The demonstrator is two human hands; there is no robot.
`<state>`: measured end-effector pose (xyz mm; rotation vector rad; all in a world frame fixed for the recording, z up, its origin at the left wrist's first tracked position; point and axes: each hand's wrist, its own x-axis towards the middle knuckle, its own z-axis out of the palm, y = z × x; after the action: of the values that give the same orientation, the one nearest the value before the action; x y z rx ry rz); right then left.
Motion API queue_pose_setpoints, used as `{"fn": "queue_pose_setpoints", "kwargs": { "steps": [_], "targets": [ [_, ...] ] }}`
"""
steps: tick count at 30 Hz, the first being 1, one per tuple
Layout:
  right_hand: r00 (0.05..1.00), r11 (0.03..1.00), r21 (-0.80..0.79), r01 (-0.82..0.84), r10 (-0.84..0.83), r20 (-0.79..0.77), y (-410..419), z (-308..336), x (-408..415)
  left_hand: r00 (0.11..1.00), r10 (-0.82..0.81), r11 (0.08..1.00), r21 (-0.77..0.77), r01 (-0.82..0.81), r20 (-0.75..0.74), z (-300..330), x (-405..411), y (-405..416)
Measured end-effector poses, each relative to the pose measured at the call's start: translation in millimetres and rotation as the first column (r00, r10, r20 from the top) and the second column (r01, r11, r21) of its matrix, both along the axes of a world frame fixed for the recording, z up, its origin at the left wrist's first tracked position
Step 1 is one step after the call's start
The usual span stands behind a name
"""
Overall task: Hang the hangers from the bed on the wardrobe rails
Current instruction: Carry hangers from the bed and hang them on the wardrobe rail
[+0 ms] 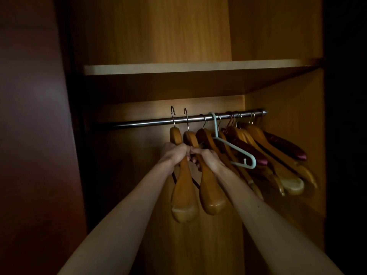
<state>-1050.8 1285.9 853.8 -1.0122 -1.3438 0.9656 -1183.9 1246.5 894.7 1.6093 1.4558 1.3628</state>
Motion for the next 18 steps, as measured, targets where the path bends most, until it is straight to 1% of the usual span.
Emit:
{"fn": "queue_pose_setpoints", "kwargs": {
  "steps": [7,14,18],
  "targets": [
    [0.999,1.000,-0.016,0.010,-0.010,-0.048,17.6,-5.8,10.3,1.000,0.011,1.000,-0.016,-0.011,-0.014,-0.3,11.3,24.7],
    [0.995,0.999,-0.025,0.038,-0.040,-0.093,30.5,-25.4,30.4,1.000,0.013,1.000,-0.021,-0.013,-0.011,-11.1,27.1,43.9],
    [0.996,0.998,-0.010,0.055,-0.056,-0.071,35.2,-27.6,39.7,0.999,0.021,1.000,-0.014,-0.021,-0.034,-16.0,40.8,49.4]
  ]
}}
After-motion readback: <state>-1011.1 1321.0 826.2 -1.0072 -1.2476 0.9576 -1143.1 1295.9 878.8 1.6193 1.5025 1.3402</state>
